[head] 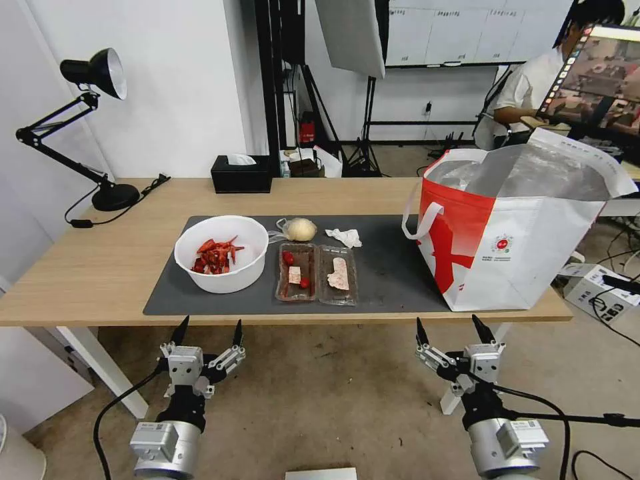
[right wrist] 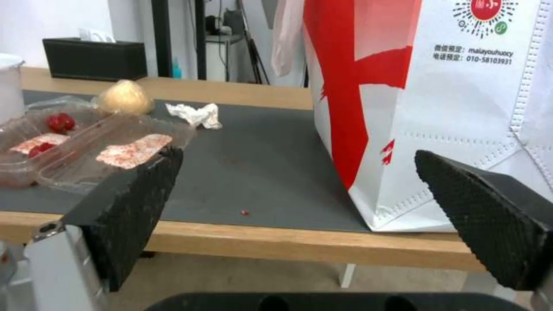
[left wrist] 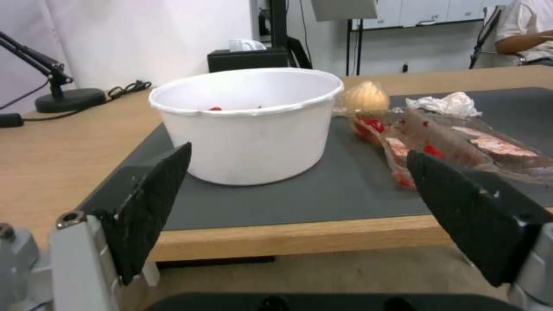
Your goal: Pick up the trash from the table and place it into the takeout bag.
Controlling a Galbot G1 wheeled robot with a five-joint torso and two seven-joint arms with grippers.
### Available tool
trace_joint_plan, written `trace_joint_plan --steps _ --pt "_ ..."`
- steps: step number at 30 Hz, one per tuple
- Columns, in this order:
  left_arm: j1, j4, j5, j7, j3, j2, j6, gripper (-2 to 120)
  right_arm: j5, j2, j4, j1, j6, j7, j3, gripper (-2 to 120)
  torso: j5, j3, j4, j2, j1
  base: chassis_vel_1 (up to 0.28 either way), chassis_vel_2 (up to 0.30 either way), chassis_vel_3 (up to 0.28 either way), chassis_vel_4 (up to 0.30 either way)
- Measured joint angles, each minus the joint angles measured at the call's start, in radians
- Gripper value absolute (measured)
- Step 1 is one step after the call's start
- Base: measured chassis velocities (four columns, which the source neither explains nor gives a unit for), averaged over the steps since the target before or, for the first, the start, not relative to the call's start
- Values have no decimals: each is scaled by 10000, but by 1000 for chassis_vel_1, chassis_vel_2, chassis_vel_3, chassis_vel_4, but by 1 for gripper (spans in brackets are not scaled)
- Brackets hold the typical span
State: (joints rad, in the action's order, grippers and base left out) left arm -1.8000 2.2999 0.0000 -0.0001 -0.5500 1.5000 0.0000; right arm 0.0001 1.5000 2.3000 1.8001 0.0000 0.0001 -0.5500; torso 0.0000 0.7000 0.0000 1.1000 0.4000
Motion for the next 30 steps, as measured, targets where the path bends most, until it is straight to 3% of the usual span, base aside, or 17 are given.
trace_joint_plan --steps 17,20,22,30 --pt "30 124 -88 -94 -8 3 58 100 43 -84 23 -34 2 -8 -52 100 1 0 -1 0 -1 0 0 0 0" --pt "178 761 -515 -531 -76 28 360 100 409 -602 264 -288 88 -117 -450 100 0 0 -3 0 0 0 0 0 0" --pt "395 1596 -1118 -1051 -171 62 680 100 1110 -1652 779 -822 321 -314 -1230 100 2 0 6 0 0 0 0 0 0" --pt "465 1653 -1351 -1059 -169 58 719 100 1589 -2081 727 -1093 404 -512 -1361 100 -1 0 0 0 0 0 0 0 0"
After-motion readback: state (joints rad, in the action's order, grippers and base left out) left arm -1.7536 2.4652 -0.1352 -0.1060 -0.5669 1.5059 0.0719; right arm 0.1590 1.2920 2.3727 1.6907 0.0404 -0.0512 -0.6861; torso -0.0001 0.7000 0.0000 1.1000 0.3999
